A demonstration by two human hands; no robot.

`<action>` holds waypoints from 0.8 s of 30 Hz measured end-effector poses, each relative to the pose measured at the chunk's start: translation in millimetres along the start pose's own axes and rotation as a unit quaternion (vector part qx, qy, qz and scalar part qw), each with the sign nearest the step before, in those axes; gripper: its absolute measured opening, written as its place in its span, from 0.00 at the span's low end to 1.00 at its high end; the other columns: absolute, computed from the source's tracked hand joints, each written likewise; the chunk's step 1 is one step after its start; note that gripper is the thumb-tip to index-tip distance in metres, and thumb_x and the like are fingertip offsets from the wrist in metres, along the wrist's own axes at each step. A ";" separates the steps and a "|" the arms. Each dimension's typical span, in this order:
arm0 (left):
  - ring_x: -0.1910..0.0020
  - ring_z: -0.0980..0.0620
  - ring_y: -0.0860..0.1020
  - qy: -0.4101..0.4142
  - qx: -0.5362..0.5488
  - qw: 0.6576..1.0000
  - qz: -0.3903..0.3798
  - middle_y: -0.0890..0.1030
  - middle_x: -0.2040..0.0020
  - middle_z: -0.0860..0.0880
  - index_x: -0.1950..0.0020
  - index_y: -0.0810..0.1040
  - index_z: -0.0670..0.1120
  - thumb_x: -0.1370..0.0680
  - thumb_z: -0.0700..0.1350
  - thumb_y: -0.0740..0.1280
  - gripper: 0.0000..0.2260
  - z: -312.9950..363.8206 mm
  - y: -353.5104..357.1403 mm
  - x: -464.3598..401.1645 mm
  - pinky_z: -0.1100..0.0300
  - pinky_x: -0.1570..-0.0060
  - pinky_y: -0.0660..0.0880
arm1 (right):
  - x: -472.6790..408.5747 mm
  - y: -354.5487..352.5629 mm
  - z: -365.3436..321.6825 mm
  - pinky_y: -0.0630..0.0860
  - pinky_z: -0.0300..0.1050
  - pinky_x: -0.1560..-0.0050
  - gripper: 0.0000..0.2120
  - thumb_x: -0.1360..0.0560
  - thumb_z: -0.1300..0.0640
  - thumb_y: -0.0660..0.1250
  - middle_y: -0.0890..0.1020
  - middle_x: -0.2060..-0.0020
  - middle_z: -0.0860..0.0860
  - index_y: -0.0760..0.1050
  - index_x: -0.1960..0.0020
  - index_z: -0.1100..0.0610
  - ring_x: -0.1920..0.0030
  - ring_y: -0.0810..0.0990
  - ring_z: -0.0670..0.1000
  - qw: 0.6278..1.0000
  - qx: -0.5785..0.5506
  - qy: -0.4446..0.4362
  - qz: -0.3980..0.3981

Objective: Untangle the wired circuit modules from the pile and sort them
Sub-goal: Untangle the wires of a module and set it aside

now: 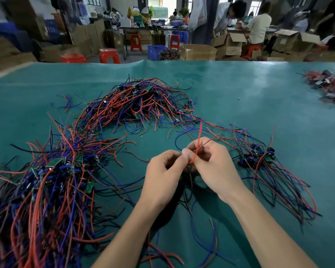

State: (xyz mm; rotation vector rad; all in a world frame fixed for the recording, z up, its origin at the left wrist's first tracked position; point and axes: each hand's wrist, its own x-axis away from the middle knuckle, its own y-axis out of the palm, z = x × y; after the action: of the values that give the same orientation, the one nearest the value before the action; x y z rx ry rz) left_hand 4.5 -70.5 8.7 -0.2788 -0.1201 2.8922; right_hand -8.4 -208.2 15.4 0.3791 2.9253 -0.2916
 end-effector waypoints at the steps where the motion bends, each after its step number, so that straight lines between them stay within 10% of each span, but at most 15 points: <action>1: 0.64 0.53 0.79 -0.002 -0.002 1.000 -0.001 0.85 0.62 0.47 0.56 0.84 0.46 0.27 0.51 0.66 0.11 -0.1 0.4 -0.1 0.50 0.59 0.77 | 0.0 -1.5 -0.6 0.81 0.47 0.59 0.03 0.25 0.56 0.74 0.85 0.64 0.52 0.80 0.56 0.52 0.65 0.83 0.48 1.000 -0.003 0.002 -0.011; 14: 0.56 0.51 0.84 0.024 -0.080 0.997 -0.002 0.86 0.59 0.54 0.53 0.85 0.49 0.25 0.39 0.64 0.11 -2.4 1.5 -1.5 0.49 0.49 0.79 | 1.2 -7.3 -5.1 0.75 0.38 0.64 0.03 0.28 0.58 0.74 0.83 0.64 0.50 0.84 0.55 0.56 0.65 0.77 0.46 0.997 -0.049 0.001 -0.058; 24: 0.72 0.58 0.75 0.008 -0.068 0.997 0.034 0.81 0.70 0.54 0.62 0.81 0.49 0.24 0.39 0.67 0.09 -4.9 2.6 -1.6 0.62 0.67 0.72 | -2.3 -9.1 -10.6 0.75 0.38 0.68 0.06 0.24 0.65 0.72 0.81 0.70 0.51 0.81 0.58 0.58 0.71 0.78 0.48 0.985 -0.158 0.046 0.058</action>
State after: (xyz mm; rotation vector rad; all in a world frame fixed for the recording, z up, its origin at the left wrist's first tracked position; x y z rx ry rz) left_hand 6.5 -73.1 3.9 -0.3349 -0.3101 2.9544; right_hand -10.2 -215.0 27.6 0.5226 2.9529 0.2092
